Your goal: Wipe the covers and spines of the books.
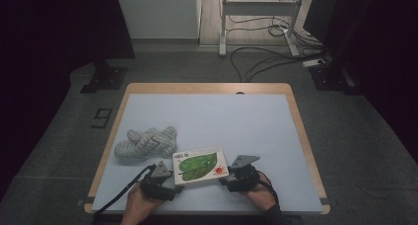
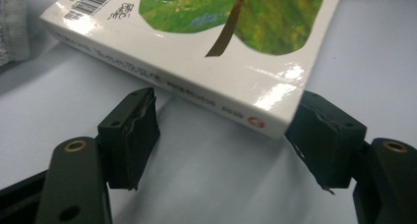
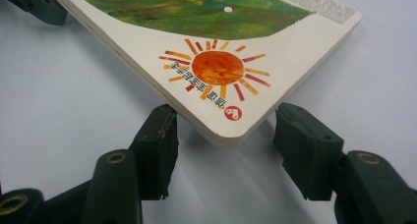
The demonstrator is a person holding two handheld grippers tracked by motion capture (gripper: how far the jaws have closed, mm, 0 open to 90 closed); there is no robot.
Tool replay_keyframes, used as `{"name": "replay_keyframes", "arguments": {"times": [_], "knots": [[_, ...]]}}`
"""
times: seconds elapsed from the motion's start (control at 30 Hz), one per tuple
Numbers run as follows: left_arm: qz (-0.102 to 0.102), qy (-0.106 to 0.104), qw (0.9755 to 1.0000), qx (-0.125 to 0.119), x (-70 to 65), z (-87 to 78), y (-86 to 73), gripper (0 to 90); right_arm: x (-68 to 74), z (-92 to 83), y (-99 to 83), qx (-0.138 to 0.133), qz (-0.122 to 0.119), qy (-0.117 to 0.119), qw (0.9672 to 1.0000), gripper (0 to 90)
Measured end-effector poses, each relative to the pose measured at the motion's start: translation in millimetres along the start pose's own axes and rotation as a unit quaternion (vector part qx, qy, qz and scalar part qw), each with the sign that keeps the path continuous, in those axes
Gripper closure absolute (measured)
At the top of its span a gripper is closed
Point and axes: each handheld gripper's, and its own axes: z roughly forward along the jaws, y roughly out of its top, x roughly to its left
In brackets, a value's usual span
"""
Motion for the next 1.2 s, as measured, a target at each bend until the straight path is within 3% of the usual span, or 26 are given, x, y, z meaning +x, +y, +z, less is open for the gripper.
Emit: {"name": "replay_keyframes", "arguments": {"times": [0.17, 0.27, 0.43, 0.67, 0.93, 1.07, 1.13, 1.2], "knots": [[-0.001, -0.007, 1.0000, 0.001, -0.3, -1.6, -0.2, 28.3, 0.5, -2.2, -2.0, 0.000, -0.003, -0.002, 1.0000, 39.5], [0.003, -0.011, 0.9999, 0.005, 0.5, -4.0, -0.3, 28.2, -1.0, -6.5, -2.5, -0.016, 0.007, 0.003, 0.9998, 39.9], [0.009, -0.009, 0.9999, 0.005, 2.5, -7.9, 0.0, 23.7, -5.3, -13.4, -3.8, -0.015, 0.004, -0.006, 0.9999, 36.9], [0.012, -0.007, 0.9999, 0.005, 9.0, -15.4, 2.8, 15.7, -18.4, -22.8, -8.2, -0.006, 0.004, -0.035, 0.9994, 25.2], [0.002, 0.006, 1.0000, -0.008, 24.4, -35.2, 8.7, 13.0, -41.6, -32.1, -14.3, 0.011, 0.023, -0.065, 0.9975, 12.7], [0.004, 0.023, 0.9997, -0.005, 33.7, -43.8, 13.5, 11.5, -51.4, -34.5, -18.4, 0.025, 0.028, -0.082, 0.9960, 6.3], [0.002, 0.024, 0.9997, -0.008, 38.2, -47.5, 17.2, 10.4, -55.9, -35.3, -20.5, 0.024, 0.032, -0.093, 0.9948, 0.1], [0.002, 0.026, 0.9996, -0.012, 42.0, -50.9, 21.8, 8.4, -59.8, -35.5, -22.6, 0.025, 0.031, -0.105, 0.9937, 0.0]]}}
